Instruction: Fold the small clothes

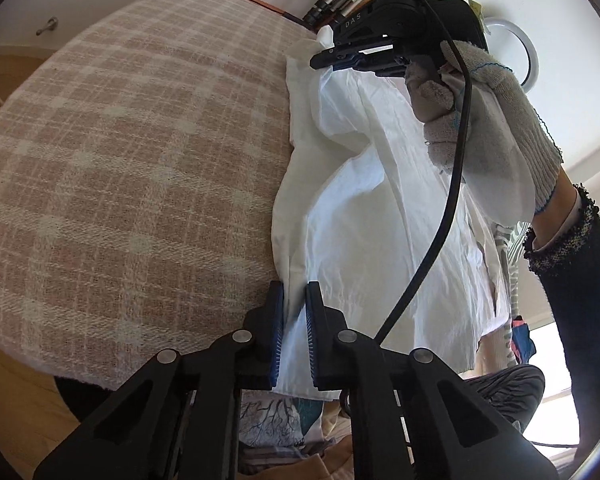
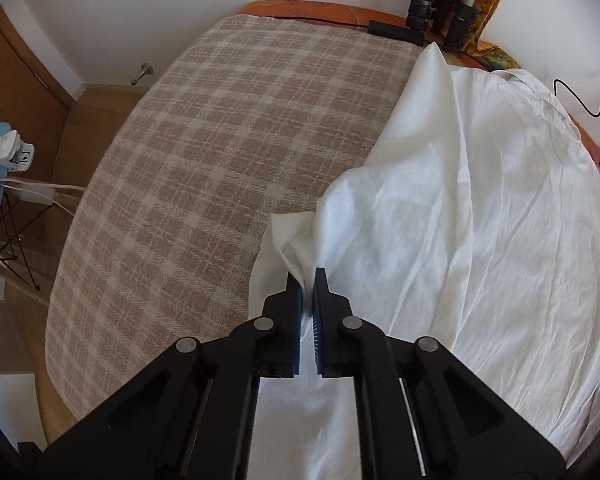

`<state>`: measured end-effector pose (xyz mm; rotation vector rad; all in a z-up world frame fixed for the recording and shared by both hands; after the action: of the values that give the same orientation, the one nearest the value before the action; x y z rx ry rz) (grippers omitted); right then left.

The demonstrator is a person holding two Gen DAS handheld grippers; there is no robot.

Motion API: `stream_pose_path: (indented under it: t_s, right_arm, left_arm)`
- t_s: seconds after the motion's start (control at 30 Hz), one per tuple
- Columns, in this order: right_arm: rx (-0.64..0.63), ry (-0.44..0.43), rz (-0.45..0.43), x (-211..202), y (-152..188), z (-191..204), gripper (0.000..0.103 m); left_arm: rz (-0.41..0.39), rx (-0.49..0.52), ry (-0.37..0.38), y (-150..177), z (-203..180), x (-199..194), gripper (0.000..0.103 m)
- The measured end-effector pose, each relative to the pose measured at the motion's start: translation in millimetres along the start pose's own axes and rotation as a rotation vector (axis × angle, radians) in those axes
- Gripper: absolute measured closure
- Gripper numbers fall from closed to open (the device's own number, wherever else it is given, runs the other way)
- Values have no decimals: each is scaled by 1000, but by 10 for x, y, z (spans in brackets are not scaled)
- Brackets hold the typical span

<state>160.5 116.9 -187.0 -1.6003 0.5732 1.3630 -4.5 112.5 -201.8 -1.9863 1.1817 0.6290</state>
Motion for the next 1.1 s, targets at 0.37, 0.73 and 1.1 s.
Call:
stream_pose_path:
  t_s: [0.37, 0.73, 1.1]
  right_arm:
    - [153, -185, -87, -304, -58, -540, 98]
    - [113, -106, -122, -410, -195, -579, 98]
    - [208, -170, -162, -781, 118, -1368, 98]
  left_arm:
    - [0, 46, -2, 38, -141, 39, 98]
    - [-12, 103, 22, 73, -302, -1, 99]
    - [48, 246, 109, 288, -1016, 185, 99]
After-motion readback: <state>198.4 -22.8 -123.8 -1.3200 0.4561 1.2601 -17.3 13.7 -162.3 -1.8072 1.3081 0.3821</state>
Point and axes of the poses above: each gripper's, at about its wrist camera, not at the fingertips, and x roughly the way its jaws point, z to its left, y to its underside, the point moved 7 cm from there along x, roughly the way its jaws point, and after that the axes turned 5 degrees about -x, right-handed, at the moved point
